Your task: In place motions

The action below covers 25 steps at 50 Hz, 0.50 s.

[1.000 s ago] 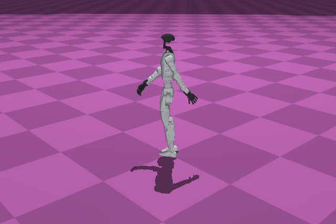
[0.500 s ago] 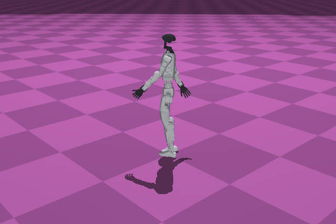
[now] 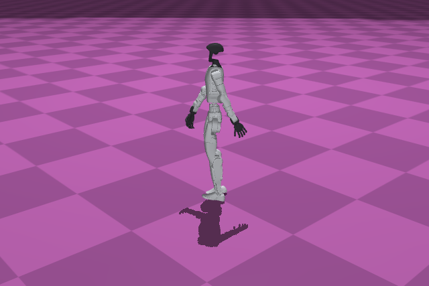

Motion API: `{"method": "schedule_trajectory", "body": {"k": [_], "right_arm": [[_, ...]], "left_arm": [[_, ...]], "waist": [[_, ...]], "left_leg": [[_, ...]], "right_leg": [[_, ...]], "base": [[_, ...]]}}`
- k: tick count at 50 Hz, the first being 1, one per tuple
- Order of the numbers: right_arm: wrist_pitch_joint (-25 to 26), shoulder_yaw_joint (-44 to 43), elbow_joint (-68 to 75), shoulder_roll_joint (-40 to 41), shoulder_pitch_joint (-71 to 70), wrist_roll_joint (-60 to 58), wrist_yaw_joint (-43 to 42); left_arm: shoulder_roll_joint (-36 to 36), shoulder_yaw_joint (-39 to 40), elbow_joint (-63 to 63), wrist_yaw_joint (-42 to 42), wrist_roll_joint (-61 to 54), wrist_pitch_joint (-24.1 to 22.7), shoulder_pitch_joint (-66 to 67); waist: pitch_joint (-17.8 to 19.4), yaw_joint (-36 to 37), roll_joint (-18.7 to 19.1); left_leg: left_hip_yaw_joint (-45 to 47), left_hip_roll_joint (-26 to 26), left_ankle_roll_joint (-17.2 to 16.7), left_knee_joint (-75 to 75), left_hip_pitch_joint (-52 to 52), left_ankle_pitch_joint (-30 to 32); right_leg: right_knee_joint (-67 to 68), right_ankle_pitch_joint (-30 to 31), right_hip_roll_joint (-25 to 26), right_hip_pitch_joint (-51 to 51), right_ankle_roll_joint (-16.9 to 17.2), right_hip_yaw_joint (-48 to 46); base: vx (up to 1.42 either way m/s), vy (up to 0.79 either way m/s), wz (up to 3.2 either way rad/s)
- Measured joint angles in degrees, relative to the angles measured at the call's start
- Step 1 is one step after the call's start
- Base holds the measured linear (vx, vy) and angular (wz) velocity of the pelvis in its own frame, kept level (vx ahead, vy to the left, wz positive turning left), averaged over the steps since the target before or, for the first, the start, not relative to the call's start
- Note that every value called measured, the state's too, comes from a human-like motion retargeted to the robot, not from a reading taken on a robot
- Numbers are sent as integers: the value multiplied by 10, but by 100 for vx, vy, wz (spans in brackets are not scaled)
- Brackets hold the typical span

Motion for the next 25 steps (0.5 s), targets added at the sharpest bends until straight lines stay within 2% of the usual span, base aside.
{"method": "schedule_trajectory", "body": {"k": [7, 10, 15, 20, 25], "right_arm": [[-47, 51, -109, 25, -55, 31, -15], [-62, 67, -128, 27, -45, 21, -24], [-71, 75, -90, 17, 7, -29, -35], [-41, 29, 53, -7, 72, -94, -31], [51, -63, 201, -54, 146, -119, -25]], "left_arm": [[-6, 41, 0, 13, -14, 25, 95], [-13, 51, 0, 9, -36, 22, 72], [-23, 30, -7, 17, -76, 1, -44], [-22, -22, -17, -14, -95, 12, -220], [-23, -57, -75, -86, -97, 20, -379]], "waist": [[-6, -16, -1], [-10, -21, -3], [-17, -25, -7], [-16, -28, -12], [-23, -36, -14]], "left_leg": [[5, 4, -2, -1, 3, -2], [10, 5, -2, -2, 2, -2], [20, 8, -2, -3, 2, -4], [28, 9, -1, -1, 4, -4], [36, 11, -2, -2, 0, -4]], "right_leg": [[2, 1, 3, -3, 1, 5], [2, 2, 4, -6, 1, 9], [2, 5, 7, -12, 0, 20], [1, 9, 8, -11, -1, 26], [-3, 11, 9, -14, -1, 32]], "base": [[0, 0, 0], [0, 0, 0], [-1, -1, -11], [0, 0, 0], [0, 0, 0]]}}
